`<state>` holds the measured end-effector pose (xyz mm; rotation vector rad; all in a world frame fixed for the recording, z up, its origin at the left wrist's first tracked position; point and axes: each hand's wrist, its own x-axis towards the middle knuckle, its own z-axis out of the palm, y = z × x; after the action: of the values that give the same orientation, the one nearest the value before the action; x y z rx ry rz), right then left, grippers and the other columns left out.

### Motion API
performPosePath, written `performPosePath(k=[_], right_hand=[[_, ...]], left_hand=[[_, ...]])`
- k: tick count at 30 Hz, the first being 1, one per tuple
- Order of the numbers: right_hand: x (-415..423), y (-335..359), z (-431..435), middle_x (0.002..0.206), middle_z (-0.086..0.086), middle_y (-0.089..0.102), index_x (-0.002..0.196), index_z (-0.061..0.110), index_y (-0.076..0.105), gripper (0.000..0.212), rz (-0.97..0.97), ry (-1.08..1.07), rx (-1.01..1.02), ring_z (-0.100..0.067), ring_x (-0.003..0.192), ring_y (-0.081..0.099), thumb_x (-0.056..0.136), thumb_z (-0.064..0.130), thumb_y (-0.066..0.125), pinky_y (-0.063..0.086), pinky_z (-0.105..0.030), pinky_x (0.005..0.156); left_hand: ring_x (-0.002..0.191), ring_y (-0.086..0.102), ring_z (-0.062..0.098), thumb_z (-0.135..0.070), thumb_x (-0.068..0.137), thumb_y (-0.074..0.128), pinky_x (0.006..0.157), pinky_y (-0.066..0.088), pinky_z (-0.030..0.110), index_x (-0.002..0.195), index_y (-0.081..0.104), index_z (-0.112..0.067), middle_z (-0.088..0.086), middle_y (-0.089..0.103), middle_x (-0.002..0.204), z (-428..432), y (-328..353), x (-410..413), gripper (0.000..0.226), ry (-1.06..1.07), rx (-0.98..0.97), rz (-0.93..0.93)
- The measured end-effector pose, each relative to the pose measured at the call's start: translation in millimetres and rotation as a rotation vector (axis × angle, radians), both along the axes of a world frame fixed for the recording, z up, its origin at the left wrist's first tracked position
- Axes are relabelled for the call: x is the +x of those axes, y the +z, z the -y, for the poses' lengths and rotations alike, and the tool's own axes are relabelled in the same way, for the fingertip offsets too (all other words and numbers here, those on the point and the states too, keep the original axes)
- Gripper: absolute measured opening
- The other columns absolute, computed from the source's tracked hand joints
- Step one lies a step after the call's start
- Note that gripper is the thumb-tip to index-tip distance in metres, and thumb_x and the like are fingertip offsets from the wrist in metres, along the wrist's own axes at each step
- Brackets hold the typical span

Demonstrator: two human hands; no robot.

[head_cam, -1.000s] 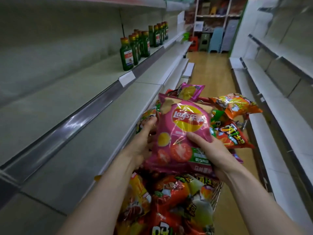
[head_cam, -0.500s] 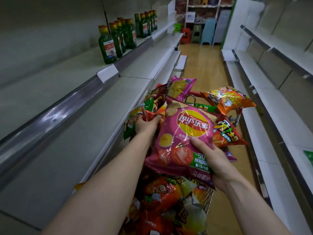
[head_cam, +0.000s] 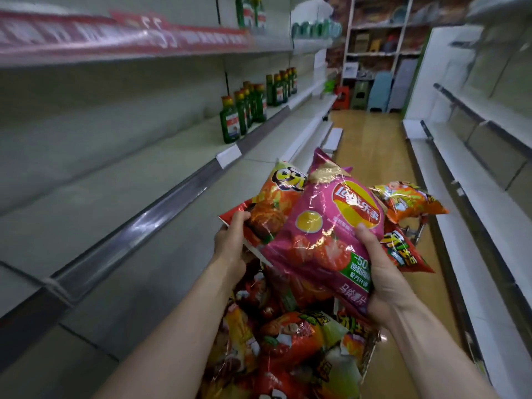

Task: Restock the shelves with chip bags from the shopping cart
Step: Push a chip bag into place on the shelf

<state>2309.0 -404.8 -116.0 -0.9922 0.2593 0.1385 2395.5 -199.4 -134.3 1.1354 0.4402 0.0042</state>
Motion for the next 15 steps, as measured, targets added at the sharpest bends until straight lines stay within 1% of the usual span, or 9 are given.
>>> performPosePath(k=[1,3,5,7,9,11,13,14,15], right_hand=[[-5,8,-1,0.083,-0.011,0.075,0.103,0.014,0.067,0.043,0.023,0.026,-0.001,-0.024,0.062,0.072,0.071,0.043,0.068,0.060,-0.037,0.054],[-17,26,0,0.087,-0.011,0.076,0.104,0.015,0.067,0.043,0.066,0.053,-0.020,-0.024,0.065,0.072,0.069,0.041,0.070,0.060,-0.037,0.057],[-30,43,3,0.090,-0.011,0.076,0.104,0.015,0.067,0.041,0.103,0.060,-0.051,-0.024,0.069,0.073,0.072,0.040,0.069,0.061,-0.037,0.060],[-46,59,8,0.096,-0.012,0.075,0.108,0.014,0.066,0.042,0.129,0.070,-0.102,-0.026,0.075,0.073,0.075,0.040,0.068,0.061,-0.040,0.068],[-63,72,15,0.100,-0.014,0.074,0.110,0.013,0.065,0.044,0.143,0.085,-0.155,-0.029,0.081,0.072,0.076,0.040,0.068,0.058,-0.045,0.079],[-81,83,24,0.102,-0.015,0.074,0.112,0.013,0.064,0.045,0.162,0.082,-0.185,-0.030,0.082,0.071,0.077,0.040,0.067,0.057,-0.047,0.081],[-101,94,34,0.099,-0.013,0.074,0.113,0.014,0.063,0.046,0.198,0.081,-0.195,-0.028,0.079,0.071,0.075,0.039,0.068,0.057,-0.046,0.078],[-110,99,39,0.099,-0.013,0.074,0.113,0.014,0.063,0.052,0.215,0.088,-0.200,-0.028,0.079,0.072,0.070,0.041,0.073,0.057,-0.046,0.078],[-119,104,45,0.102,-0.013,0.074,0.115,0.014,0.063,0.064,0.232,0.100,-0.211,-0.028,0.081,0.072,0.062,0.044,0.082,0.057,-0.046,0.080]], left_hand=[[0.083,0.065,0.027,-0.025,0.081,0.065,0.058,0.052,0.030,0.101,0.064,-0.012,0.015,0.069,0.098,2,3,-10,0.024,-0.049,-0.031,0.010],[0.089,0.061,0.030,-0.023,0.080,0.063,0.066,0.052,0.034,0.109,0.064,-0.007,0.023,0.065,0.108,6,11,-30,0.033,-0.164,-0.121,0.043],[0.082,0.061,0.027,-0.018,0.085,0.055,0.071,0.052,0.034,0.101,0.066,-0.007,0.019,0.066,0.100,11,25,-53,0.023,-0.283,-0.195,0.101],[0.079,0.061,0.024,-0.014,0.080,0.059,0.073,0.053,0.035,0.096,0.065,-0.010,0.014,0.064,0.095,13,37,-72,0.018,-0.444,-0.180,0.183],[0.087,0.064,0.027,-0.008,0.074,0.065,0.079,0.055,0.039,0.108,0.063,-0.012,0.015,0.068,0.103,13,52,-91,0.034,-0.606,-0.105,0.277],[0.103,0.060,0.035,-0.006,0.071,0.070,0.093,0.050,0.047,0.126,0.055,-0.016,0.019,0.065,0.116,11,67,-105,0.058,-0.755,-0.057,0.304],[0.113,0.055,0.037,-0.012,0.066,0.079,0.102,0.044,0.051,0.138,0.043,-0.014,0.022,0.059,0.127,8,83,-119,0.080,-0.930,0.007,0.297],[0.114,0.056,0.035,-0.018,0.065,0.083,0.104,0.045,0.051,0.139,0.042,-0.012,0.021,0.058,0.127,8,90,-125,0.084,-1.019,0.026,0.304],[0.111,0.059,0.032,-0.025,0.065,0.085,0.101,0.048,0.049,0.136,0.045,-0.010,0.019,0.061,0.123,8,99,-131,0.083,-1.086,0.034,0.311]])
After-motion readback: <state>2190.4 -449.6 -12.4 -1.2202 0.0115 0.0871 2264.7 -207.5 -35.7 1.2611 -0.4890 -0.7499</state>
